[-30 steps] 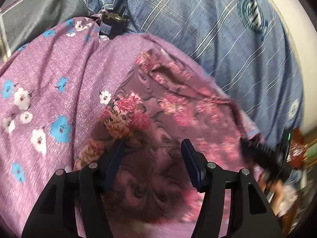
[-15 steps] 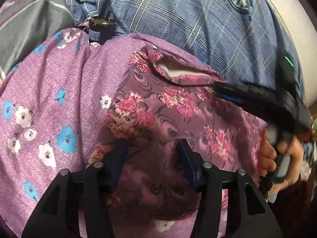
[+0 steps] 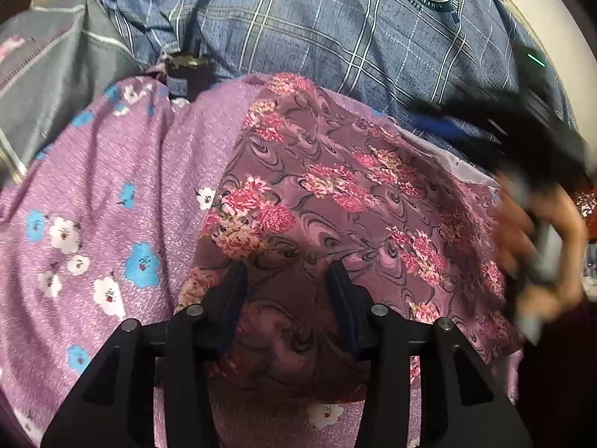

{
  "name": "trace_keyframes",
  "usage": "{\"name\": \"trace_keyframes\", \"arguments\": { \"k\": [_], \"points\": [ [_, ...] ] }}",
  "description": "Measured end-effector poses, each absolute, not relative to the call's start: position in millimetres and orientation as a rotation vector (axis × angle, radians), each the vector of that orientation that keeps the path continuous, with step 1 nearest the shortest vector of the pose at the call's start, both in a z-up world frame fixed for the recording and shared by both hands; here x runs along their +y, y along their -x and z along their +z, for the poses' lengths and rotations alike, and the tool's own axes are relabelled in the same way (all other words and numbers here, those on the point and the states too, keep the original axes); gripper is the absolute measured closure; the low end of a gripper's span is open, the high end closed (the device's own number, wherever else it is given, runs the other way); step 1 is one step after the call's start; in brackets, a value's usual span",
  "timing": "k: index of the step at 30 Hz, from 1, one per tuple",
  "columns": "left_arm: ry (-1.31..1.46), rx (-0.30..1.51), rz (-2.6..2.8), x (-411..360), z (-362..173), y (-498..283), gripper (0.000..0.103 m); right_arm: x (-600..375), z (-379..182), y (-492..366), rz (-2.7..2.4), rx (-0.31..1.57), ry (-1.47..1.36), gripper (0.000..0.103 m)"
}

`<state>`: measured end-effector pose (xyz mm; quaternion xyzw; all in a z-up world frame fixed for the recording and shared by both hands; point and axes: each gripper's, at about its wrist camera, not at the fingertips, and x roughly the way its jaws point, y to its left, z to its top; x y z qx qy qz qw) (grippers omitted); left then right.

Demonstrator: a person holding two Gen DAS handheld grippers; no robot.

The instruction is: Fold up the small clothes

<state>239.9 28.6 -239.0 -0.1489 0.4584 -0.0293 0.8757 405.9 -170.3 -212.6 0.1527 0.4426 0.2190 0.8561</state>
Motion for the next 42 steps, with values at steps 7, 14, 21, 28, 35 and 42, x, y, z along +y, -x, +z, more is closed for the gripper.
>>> {"name": "trace_keyframes", "arguments": {
  "k": [7,14,21,28,35,42],
  "points": [
    [0.203,0.916,-0.024,5.6,-229.7,-220.7,0.044,-251.1,-192.5,-281.3,0.302,0.932,-0.212,0.076],
    [0.057,0.93,0.051,-16.3,-240.6,-215.6,0.041,-313.1,-247.2,-207.8,0.135,1.046,-0.253,0.083],
    [0.105,0.772,0.038,-31.0,-203.9,-200.3,0.023,-307.9,-198.7,-190.8,0.09,0.83,-0.267,0.074],
    [-0.031,0.663,0.033,-71.5,-187.6,-200.6,0.016,-295.0,-196.1,-206.9,0.042,0.731,-0.257,0.057],
    [-0.105,0.642,0.049,-91.6,-183.7,-203.4,0.016,-299.8,-209.7,-218.7,0.055,0.79,-0.32,0.056],
    [-0.096,0.623,0.049,-102.3,-181.6,-199.3,0.01,-307.0,-209.6,-214.6,0.044,0.791,-0.297,0.056]
  ]
}}
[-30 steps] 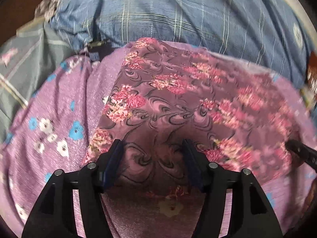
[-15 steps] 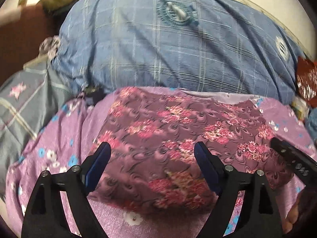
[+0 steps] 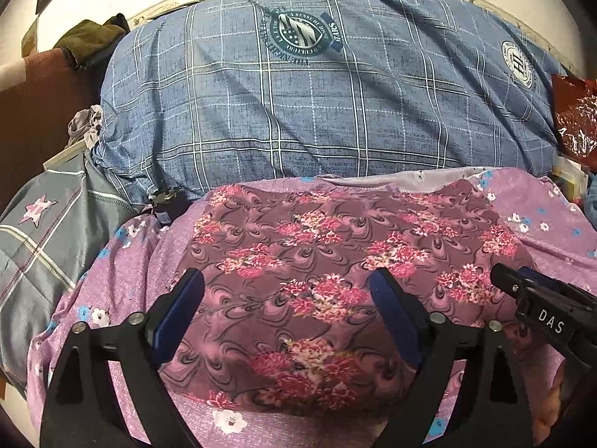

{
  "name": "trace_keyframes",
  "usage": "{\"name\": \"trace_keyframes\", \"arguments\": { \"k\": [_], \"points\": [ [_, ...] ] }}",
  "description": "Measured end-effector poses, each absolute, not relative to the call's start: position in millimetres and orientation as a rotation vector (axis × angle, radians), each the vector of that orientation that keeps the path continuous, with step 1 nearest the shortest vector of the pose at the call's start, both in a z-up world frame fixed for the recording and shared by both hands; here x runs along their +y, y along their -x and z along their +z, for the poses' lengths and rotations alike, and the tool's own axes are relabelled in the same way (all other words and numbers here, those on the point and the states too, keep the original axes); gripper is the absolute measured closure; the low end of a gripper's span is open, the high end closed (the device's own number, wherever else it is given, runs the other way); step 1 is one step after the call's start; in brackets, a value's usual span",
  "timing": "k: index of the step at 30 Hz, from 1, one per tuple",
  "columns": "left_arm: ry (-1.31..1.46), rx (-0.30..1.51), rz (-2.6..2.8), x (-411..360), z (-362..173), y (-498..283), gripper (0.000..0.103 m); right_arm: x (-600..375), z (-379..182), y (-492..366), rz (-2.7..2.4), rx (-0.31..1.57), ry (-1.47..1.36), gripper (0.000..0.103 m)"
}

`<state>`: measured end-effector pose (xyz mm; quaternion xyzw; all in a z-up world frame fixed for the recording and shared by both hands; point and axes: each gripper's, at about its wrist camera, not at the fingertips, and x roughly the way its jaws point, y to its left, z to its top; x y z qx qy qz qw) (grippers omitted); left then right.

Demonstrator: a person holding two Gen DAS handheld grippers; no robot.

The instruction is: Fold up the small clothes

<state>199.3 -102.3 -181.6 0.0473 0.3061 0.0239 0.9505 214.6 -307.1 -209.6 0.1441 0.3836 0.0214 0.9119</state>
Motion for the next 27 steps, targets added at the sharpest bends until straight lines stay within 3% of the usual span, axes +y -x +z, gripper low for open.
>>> {"name": "trace_keyframes", "arguments": {
  "k": [12,20,27],
  "points": [
    [-0.095,0.694,-0.003,-118.4,-195.7,-205.2,0.006,-321.4,-212.8,-214.2,0.002,0.812,-0.276,0.056],
    [-0.052,0.973,0.0,-117.9,-249.0,-236.3,0.006,-327.9,-239.1,-225.4,-0.054,0.941,-0.239,0.057],
    [-0.052,0.924,0.015,-120.9,-241.4,-229.1,0.006,-322.2,-218.5,-216.8,-0.029,0.859,-0.237,0.057]
  ]
}}
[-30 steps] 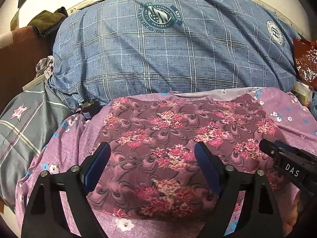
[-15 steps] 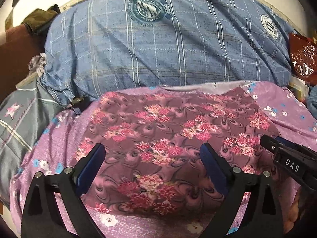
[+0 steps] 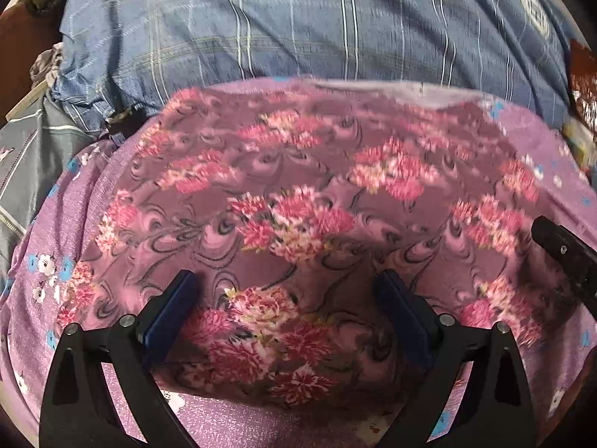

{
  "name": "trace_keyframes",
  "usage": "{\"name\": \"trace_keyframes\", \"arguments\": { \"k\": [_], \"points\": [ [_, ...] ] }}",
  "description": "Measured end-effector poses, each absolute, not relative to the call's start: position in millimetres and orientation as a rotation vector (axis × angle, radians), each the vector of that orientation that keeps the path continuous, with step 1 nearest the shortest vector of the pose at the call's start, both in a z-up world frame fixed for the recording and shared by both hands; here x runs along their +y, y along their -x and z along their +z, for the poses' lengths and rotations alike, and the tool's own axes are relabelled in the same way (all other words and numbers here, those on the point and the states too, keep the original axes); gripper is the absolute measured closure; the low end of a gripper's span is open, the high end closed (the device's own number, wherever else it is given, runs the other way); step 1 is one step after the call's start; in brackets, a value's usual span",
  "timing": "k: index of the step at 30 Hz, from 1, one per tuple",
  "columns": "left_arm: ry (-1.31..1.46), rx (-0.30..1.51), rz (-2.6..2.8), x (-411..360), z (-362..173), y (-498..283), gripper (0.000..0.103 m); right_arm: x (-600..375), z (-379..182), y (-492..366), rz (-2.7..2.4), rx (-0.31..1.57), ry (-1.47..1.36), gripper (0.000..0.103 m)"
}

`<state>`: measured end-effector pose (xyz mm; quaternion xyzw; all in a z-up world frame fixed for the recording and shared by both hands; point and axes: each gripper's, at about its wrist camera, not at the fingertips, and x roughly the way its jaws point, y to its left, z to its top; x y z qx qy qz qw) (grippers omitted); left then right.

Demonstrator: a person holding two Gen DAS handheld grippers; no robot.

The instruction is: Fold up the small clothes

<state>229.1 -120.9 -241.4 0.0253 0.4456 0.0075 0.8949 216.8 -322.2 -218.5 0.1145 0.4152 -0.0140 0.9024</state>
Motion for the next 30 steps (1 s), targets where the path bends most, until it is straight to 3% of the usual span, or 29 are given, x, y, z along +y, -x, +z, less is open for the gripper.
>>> {"name": "trace_keyframes", "arguments": {
  "k": [30],
  "points": [
    [0.01,0.834,0.057,-74.7,-219.3,-222.4,0.006,-265.6,-207.4,-215.1,-0.055,0.775,-0.005,0.057]
  ]
}}
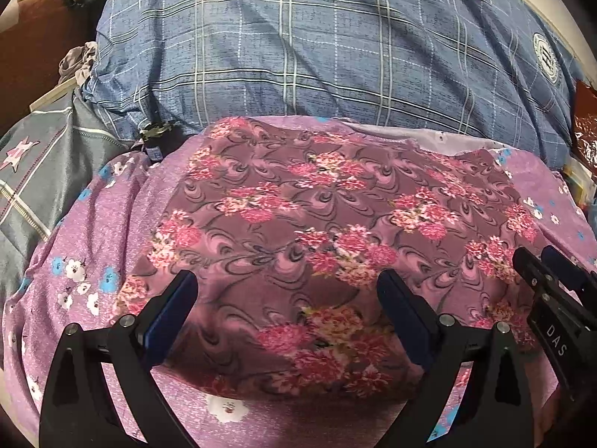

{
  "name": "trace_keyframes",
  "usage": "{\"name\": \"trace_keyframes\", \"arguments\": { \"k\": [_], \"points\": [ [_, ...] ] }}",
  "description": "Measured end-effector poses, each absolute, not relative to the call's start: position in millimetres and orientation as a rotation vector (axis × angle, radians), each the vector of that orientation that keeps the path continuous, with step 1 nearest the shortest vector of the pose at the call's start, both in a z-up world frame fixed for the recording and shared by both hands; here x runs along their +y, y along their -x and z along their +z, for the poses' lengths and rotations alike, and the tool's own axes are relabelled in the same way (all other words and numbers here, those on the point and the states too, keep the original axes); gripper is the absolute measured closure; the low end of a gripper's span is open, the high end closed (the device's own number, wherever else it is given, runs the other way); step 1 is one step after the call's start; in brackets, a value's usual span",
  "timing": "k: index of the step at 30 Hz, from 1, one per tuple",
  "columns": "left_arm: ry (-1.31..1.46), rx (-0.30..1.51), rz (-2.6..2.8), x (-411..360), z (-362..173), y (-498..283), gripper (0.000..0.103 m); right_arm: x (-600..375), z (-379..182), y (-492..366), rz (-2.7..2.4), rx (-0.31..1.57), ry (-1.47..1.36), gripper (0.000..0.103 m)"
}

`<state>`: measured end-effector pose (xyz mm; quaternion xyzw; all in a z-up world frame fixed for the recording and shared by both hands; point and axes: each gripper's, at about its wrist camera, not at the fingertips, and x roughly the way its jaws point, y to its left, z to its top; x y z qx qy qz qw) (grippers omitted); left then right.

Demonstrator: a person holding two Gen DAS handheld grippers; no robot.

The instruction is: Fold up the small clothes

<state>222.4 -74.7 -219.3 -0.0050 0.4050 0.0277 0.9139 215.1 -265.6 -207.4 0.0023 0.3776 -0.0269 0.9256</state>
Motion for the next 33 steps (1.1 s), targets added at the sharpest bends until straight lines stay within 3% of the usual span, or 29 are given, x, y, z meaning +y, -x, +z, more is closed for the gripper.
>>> {"name": "trace_keyframes", "arguments": {
  "k": [12,17,26,33],
  "points": [
    [0.073,0.878,0.231,-23.8,-229.1,-235.5,0.006,-244.7,-232.8,-222.6,0.001,0.894,0.033,0.057],
    [0.119,0.991,0.223,-7.0,-252.3,-249.9,0.005,-238.3,-236.9,-223.4,0.001,0.903,0.066,0.056],
    [0.177,0.941,0.237,8.1,-233.2,-239.8,0.004,-231.3,-215.5,-212.5,0.098,0.784,0.02,0.056],
    [0.213,0.892,0.357,34.8,-222.8,-212.3,0.004,-201.2,-228.6,-209.9,0.233,0.844,0.081,0.056]
  ]
}}
